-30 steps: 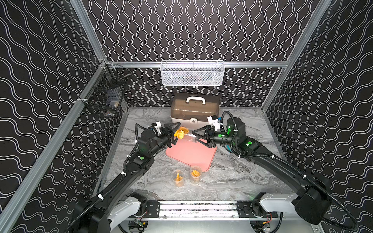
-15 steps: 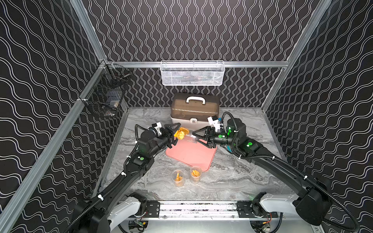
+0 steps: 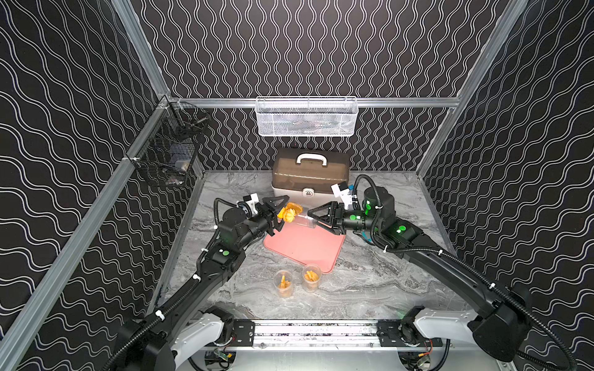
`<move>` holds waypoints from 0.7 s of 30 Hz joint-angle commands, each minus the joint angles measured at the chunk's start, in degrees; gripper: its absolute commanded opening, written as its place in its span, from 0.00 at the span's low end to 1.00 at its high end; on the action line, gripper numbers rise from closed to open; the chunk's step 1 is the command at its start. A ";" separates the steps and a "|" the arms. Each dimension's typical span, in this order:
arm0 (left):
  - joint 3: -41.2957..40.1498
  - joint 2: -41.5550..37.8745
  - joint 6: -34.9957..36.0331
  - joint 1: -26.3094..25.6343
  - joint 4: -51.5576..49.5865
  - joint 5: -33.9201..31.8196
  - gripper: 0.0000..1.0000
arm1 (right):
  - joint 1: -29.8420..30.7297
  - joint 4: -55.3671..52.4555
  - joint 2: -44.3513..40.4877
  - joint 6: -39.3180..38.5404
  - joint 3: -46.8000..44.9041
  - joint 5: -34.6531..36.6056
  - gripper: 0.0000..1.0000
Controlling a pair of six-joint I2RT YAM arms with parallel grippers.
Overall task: Pour the cookies out of the jar
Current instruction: Unscrew the lid from the jar.
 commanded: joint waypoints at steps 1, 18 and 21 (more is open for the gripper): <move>0.33 -0.18 -1.16 0.44 -0.04 -1.96 0.60 | -0.01 -1.81 -0.17 -5.22 0.76 -1.57 0.65; 0.08 0.26 -1.49 0.66 -0.23 -1.43 0.57 | 0.01 -10.13 -0.90 -16.88 3.29 2.24 0.66; 0.15 0.49 -1.59 0.68 -0.40 -1.43 0.56 | 0.04 -11.31 -1.33 -18.78 4.03 3.38 0.66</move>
